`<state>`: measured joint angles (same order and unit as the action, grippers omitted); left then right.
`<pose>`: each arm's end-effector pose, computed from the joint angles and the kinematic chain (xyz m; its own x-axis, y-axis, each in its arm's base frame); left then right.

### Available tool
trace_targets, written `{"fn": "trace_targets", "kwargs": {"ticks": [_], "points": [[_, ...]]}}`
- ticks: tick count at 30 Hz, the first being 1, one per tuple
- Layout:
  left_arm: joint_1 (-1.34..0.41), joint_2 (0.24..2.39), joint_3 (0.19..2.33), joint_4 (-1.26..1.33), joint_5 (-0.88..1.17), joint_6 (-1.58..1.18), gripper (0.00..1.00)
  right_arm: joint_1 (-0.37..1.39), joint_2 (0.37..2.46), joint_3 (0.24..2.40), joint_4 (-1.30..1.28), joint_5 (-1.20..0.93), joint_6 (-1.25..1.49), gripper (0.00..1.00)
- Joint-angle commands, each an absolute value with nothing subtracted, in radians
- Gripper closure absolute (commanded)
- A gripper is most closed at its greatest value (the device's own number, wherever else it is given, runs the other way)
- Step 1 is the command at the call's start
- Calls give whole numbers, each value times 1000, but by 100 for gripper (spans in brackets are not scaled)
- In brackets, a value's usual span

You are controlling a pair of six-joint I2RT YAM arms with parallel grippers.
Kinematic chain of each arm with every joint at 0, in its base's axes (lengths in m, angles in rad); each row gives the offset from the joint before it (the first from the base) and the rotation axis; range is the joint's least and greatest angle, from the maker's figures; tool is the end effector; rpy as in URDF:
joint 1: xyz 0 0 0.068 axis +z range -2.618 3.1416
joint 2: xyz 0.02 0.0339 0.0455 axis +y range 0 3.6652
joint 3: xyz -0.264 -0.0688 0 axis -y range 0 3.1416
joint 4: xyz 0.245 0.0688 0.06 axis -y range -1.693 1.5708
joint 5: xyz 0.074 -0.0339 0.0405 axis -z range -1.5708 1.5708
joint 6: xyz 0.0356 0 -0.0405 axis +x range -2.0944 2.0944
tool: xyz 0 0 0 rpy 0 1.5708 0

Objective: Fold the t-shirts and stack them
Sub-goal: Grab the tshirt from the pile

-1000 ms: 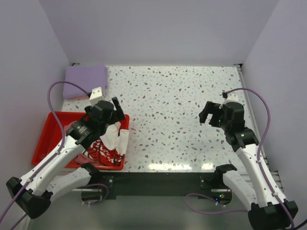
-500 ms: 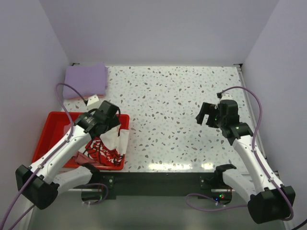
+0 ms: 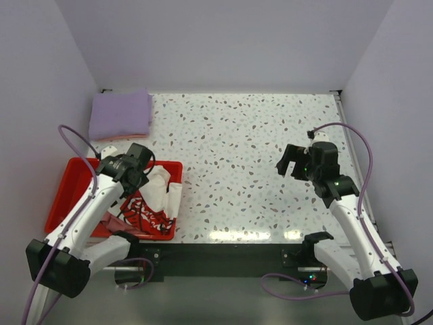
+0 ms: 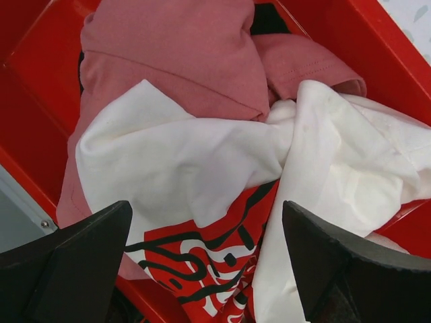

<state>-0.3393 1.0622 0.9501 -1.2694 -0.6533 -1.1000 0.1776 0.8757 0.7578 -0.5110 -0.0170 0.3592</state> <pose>0.1589 -0.0331 0.2759 -0.5595 -0.5530 -0.6174 -0.7544 0.6482 0.1031 0.1868 0.0341 0.2825 -0.6089 0.2478 -0.7535 0.0255 0.9556 0.2936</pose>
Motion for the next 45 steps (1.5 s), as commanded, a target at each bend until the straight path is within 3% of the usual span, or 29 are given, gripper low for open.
{"fn": "trace_targets", "kwargs": {"ticks": [1,9,11,12,14,15,18,30,39,45], "points": [[-333,1060,928,-1270,-618,-1103,7,175,864,776,-491,-8,370,1],[-333,1086,865,-1215,-569,-1077,25,176,865,776,-499,-3,371,1],[-333,1088,862,-1213,-569,-1075,36,175,865,776,-500,-3,370,1],[-333,1086,867,-1215,-569,-1077,49,175,865,776,-499,-3,371,1],[-333,1078,876,-1216,-572,-1068,64,176,870,776,-497,1,371,1],[-334,1075,890,-1218,-574,-1063,81,175,873,776,-502,14,371,1],[-333,1062,926,-1221,-597,-1052,100,176,876,779,-505,14,371,1],[-333,879,1156,-1117,-689,-959,100,176,876,778,-502,32,373,1],[-333,784,1199,-616,-503,-776,100,176,854,773,-503,40,371,1],[-334,851,1287,-476,-375,-739,100,176,850,772,-500,48,370,1]]}}
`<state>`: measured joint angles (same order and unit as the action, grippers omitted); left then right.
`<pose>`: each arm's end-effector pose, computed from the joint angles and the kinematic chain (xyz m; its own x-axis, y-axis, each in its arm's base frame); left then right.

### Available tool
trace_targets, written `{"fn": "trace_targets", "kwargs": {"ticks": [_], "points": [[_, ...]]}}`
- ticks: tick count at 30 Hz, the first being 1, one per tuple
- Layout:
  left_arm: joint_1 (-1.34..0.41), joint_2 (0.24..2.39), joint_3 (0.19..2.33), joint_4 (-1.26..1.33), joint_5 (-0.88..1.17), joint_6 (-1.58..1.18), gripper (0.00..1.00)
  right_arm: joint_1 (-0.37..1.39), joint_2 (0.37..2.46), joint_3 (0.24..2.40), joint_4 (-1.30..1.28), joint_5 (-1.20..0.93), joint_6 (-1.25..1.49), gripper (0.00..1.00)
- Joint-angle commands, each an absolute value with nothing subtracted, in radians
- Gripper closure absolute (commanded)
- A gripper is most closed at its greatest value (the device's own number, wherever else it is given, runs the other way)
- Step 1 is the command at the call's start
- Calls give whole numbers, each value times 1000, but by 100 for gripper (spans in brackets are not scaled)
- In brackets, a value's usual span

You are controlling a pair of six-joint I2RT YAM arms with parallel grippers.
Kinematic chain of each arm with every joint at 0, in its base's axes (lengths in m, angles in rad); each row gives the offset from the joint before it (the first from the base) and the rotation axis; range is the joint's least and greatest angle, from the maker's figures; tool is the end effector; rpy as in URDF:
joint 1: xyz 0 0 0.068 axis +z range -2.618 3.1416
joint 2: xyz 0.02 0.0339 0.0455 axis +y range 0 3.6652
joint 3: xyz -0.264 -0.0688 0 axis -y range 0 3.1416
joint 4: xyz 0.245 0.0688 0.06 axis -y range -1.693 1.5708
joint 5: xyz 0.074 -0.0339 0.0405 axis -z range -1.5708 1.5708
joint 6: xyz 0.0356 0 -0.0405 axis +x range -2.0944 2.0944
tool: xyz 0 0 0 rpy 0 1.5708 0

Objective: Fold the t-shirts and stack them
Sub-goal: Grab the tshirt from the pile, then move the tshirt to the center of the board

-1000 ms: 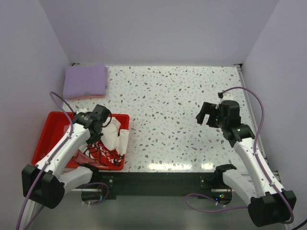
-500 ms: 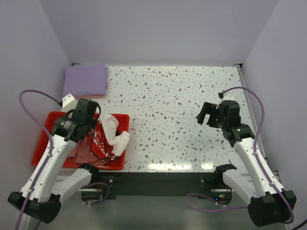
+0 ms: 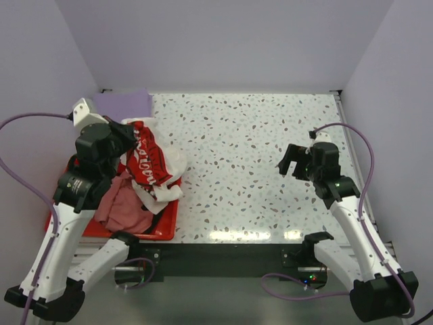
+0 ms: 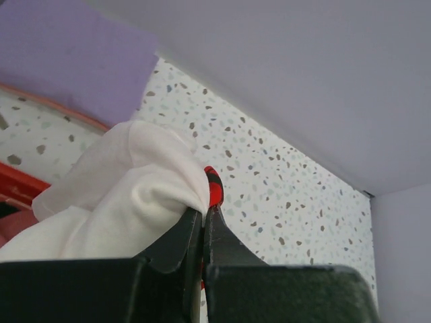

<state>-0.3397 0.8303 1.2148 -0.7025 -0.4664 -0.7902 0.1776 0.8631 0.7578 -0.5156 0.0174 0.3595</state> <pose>0.1439 -0.0339 0.4228 -0.1328 -0.6261 -0.7683 -0.2834 0.7668 -0.5759 0.1846 0.0325 0.2843 -0.5933 0.2509 -0.7649 0.0491 0.9597 0.2767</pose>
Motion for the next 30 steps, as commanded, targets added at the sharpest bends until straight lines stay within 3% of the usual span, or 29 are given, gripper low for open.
{"fn": "trace_targets", "kwargs": {"ticks": [1,15,21,30], "points": [[-333,867,1293,-454,-361,-736,100,176,851,772,-500,41,370,1],[-342,1162,1545,-256,162,-721,100,176,807,769,-496,75,374,1],[-561,1303,1722,-236,135,-635,100,176,793,764,-494,83,374,1],[-615,1509,1940,-223,336,-652,100,175,785,759,-494,118,379,1]]}}
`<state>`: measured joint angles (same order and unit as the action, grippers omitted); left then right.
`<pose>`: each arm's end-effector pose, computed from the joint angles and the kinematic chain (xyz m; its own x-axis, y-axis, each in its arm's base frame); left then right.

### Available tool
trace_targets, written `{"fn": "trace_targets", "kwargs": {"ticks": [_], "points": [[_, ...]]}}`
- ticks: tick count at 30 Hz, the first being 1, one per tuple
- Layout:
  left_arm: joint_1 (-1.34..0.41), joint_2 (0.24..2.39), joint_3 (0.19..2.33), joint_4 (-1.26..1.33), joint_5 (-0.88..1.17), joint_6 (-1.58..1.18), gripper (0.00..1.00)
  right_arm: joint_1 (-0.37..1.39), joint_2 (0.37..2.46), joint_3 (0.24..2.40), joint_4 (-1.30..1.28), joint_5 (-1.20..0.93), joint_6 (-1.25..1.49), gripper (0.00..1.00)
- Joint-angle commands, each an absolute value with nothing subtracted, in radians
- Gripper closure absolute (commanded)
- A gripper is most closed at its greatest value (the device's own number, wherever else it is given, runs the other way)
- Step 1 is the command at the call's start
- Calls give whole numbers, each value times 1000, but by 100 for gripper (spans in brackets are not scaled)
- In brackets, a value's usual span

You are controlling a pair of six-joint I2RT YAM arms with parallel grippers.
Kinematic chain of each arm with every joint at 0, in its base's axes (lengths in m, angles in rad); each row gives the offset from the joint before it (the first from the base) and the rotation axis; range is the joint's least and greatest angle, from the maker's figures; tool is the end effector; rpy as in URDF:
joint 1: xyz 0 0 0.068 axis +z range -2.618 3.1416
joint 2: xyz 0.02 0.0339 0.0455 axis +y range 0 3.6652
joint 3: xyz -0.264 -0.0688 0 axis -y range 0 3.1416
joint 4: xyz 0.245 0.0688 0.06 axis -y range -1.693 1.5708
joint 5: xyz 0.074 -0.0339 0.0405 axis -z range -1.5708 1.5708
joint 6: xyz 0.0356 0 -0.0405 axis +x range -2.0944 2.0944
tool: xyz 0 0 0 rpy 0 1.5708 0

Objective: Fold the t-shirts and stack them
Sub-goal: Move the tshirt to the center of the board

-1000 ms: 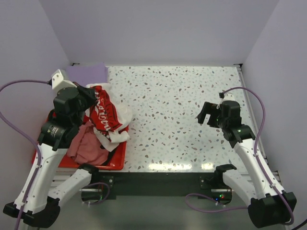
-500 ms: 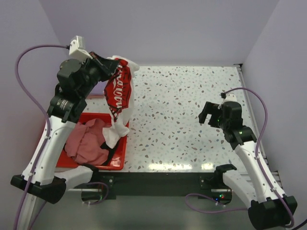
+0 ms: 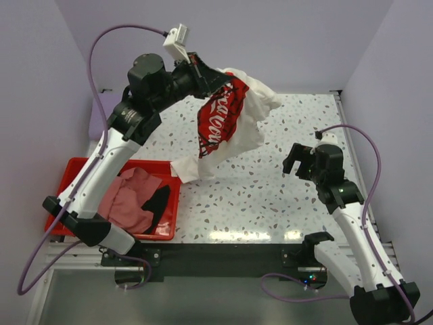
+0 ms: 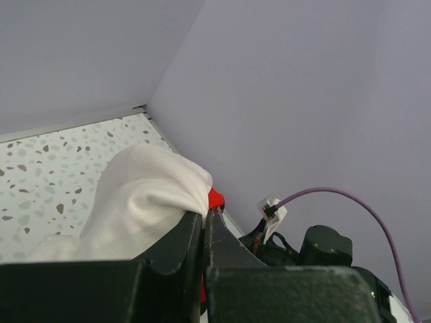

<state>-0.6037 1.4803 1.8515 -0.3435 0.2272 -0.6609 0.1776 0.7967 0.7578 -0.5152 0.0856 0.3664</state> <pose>0.2518 -0.1833 0.5242 -0.4353 -0.4263 -0.7930 0.5970 0.5226 -0.6087 0.1735 0.0280 0.2951 -0.5210 0.2691 -0.8100 0.0880 0.9609 0.2627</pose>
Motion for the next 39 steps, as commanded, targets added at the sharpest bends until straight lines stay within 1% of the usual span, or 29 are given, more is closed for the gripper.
{"fn": "trace_targets", "kwargs": {"ticks": [1,3,5,11,19,24,26,30,32,34,37,39], "points": [[-620,1519,1951,-210,360,-661,100,175,787,759,-492,120,379,1],[-620,1535,1951,-166,414,-676,100,176,790,759,-495,126,380,1],[-620,1545,1954,-158,417,-681,100,176,792,759,-495,130,382,1],[-620,1539,1861,-121,302,-664,100,176,787,759,-499,149,385,1],[-623,1681,1986,-94,492,-713,100,175,795,759,-499,153,385,1],[-624,1710,1965,-40,606,-761,100,176,788,756,-492,150,385,1],[-626,1709,1950,-23,609,-759,100,175,788,756,-492,149,387,1],[-643,1707,1916,-49,484,-697,100,176,787,756,-494,152,387,1],[-643,1726,1896,-70,457,-660,99,176,784,755,-495,158,387,1],[-643,1784,1916,-113,407,-611,97,175,781,755,-494,164,388,1],[-643,1897,1978,-195,318,-528,96,176,788,752,-489,163,388,1],[-641,1987,2014,-244,219,-470,91,176,795,756,-494,158,385,1]]}}
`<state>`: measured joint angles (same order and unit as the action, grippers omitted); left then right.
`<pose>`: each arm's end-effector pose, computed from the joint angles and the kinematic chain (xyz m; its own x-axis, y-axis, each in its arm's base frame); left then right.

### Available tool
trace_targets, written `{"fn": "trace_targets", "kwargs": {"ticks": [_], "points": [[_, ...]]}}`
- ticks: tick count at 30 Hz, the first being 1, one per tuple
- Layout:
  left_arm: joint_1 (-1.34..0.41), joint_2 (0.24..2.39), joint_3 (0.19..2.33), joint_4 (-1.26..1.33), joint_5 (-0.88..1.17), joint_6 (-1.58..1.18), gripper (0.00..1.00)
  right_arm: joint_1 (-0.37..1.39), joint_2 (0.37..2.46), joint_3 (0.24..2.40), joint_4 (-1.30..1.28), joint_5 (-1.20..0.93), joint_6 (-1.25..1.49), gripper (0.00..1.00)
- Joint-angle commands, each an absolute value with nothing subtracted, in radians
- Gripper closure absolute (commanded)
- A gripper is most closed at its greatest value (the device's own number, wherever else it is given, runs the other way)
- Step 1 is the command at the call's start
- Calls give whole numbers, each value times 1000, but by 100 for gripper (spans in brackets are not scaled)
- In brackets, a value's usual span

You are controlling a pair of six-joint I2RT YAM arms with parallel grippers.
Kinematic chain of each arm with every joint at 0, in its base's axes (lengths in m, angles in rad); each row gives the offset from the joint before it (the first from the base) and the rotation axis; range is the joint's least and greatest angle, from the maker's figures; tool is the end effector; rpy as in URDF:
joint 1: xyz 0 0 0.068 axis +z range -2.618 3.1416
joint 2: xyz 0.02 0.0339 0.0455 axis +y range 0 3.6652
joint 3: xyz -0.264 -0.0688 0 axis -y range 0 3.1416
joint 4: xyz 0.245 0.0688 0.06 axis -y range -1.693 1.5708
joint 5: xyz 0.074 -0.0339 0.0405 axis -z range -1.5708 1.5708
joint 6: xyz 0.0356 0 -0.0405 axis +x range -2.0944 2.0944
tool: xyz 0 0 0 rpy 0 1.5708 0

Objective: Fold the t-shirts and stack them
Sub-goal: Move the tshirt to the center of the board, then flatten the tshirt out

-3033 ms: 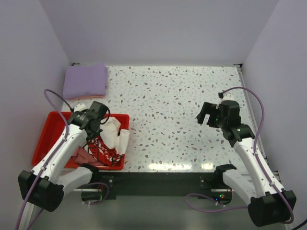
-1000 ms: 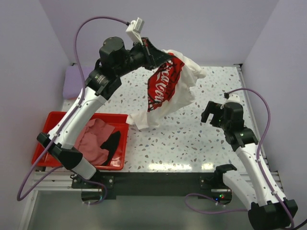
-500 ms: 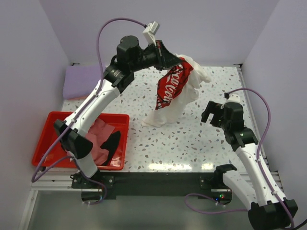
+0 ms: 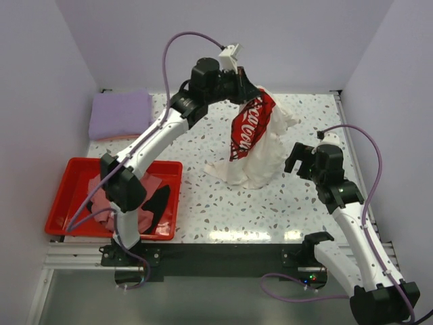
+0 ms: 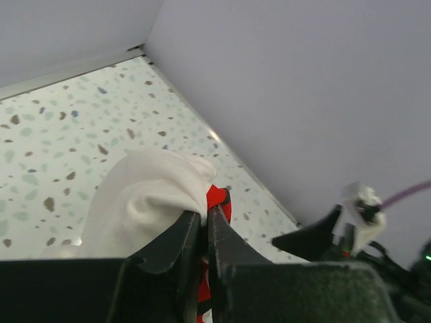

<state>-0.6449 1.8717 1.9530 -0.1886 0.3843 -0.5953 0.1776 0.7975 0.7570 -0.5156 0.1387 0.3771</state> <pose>0.3468 -0.2775 0.4339 -0.5504 -0.2365 -0.8007 0.6601 0.4640 -0.5908 0.1737 0.0262 0.2948 -0.5049 0.2799 -0.8165 0.1361 0.9600 0.2449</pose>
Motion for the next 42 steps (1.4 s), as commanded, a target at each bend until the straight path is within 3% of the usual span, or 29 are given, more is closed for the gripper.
{"fn": "trace_targets", "kwargs": {"ticks": [1,4,6,7,10,15,22,25,29,33,36,42], "points": [[-640,2023,2064,-265,184,-419,86,175,799,758,-497,158,387,1],[-620,2170,2173,-350,25,-367,84,176,805,761,-502,163,387,1],[-577,2262,2227,-411,-27,-364,74,176,804,762,-499,164,385,1],[-560,2287,2282,-460,-26,-386,49,178,805,759,-497,164,384,1],[-499,2290,2261,-489,38,-425,0,175,816,758,-494,160,385,1],[-495,2050,1988,-407,5,-394,0,176,873,764,-492,132,383,1],[-529,1656,1347,-282,-103,-504,0,176,936,781,-508,140,391,1],[-563,1554,1182,-230,-138,-544,0,176,925,779,-497,129,387,1],[-603,1551,1118,-245,-115,-571,0,176,917,769,-485,112,383,1],[-629,1618,1091,-233,-83,-587,11,175,926,765,-485,107,380,1],[-630,1679,1089,-235,-75,-612,25,175,928,765,-485,98,382,1],[-632,1775,1115,-204,-45,-621,34,176,920,761,-482,92,380,1]]}}
